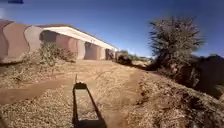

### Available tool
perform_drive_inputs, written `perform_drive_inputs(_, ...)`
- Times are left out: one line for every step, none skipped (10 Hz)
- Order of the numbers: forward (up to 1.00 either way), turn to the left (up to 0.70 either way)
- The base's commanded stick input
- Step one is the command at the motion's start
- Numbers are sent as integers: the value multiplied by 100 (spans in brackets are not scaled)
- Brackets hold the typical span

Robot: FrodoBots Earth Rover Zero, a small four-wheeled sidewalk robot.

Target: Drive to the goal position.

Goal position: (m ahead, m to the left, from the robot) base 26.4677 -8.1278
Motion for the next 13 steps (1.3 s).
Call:
perform_drive_inputs(50, 0)
perform_drive_inputs(50, 0)
perform_drive_inputs(50, 0)
perform_drive_inputs(50, 0)
perform_drive_inputs(50, 0)
perform_drive_inputs(50, 0)
perform_drive_inputs(50, 0)
perform_drive_inputs(50, 0)
perform_drive_inputs(50, 0)
perform_drive_inputs(50, 0)
perform_drive_inputs(50, 0)
perform_drive_inputs(50, 0)
perform_drive_inputs(50, 0)
